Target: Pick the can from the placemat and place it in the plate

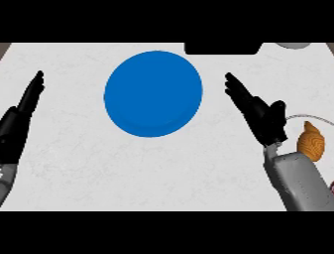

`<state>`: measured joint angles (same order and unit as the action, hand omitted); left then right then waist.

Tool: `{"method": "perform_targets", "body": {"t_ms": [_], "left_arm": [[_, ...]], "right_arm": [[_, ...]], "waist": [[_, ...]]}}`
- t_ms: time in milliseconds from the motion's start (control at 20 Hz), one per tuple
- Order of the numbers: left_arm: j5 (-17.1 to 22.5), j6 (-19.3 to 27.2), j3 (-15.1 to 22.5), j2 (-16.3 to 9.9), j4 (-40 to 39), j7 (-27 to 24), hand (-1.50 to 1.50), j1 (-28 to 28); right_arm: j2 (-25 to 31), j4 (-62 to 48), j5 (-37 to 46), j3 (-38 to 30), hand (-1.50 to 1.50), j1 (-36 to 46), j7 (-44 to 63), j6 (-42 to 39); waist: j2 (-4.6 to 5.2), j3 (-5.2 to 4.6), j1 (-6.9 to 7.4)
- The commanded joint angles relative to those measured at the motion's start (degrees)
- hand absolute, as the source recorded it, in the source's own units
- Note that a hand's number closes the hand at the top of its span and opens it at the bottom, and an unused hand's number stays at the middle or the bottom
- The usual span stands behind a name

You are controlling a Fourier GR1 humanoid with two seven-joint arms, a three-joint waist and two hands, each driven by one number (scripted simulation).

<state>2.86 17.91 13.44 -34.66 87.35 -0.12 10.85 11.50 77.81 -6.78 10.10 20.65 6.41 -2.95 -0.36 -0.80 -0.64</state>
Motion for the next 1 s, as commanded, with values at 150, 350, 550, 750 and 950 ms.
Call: {"method": "perform_targets", "body": {"t_ms": [150,350,550,750,950], "left_arm": [[5.49,3.46,-2.01,6.56,-3.6,5.72,0.0,-6.36],[8.18,4.31,-2.62,8.92,-5.7,7.82,0.0,-9.9],[10.42,5.51,-2.24,12.83,-4.56,8.74,0.0,-11.57],[10.89,4.52,-2.45,12.75,-4.78,7.88,0.0,-11.59],[10.64,3.78,-1.36,12.96,-3.56,8.97,0.0,-10.59]], "right_arm": [[6.06,16.81,-12.93,-11.13,1.5,-8.6,-14.74,-9.1],[21.67,16.8,6.87,-20.02,1.5,-8.26,-19.37,-0.01],[13.57,16.11,1.59,-28.88,1.5,-20.34,-36.53,5.74],[3.06,13.08,-18.44,-28.59,-1.5,-22.23,-43.8,-8.39],[11.01,10.12,-15.27,-31.74,-1.5,-34.03,-60.8,-25.57]], "waist": [[-1.15,1.0,-4.47],[-2.14,-0.22,-10.26],[-0.68,1.51,-7.55],[-0.6,1.92,-5.91],[-0.03,1.29,-3.87]]}}
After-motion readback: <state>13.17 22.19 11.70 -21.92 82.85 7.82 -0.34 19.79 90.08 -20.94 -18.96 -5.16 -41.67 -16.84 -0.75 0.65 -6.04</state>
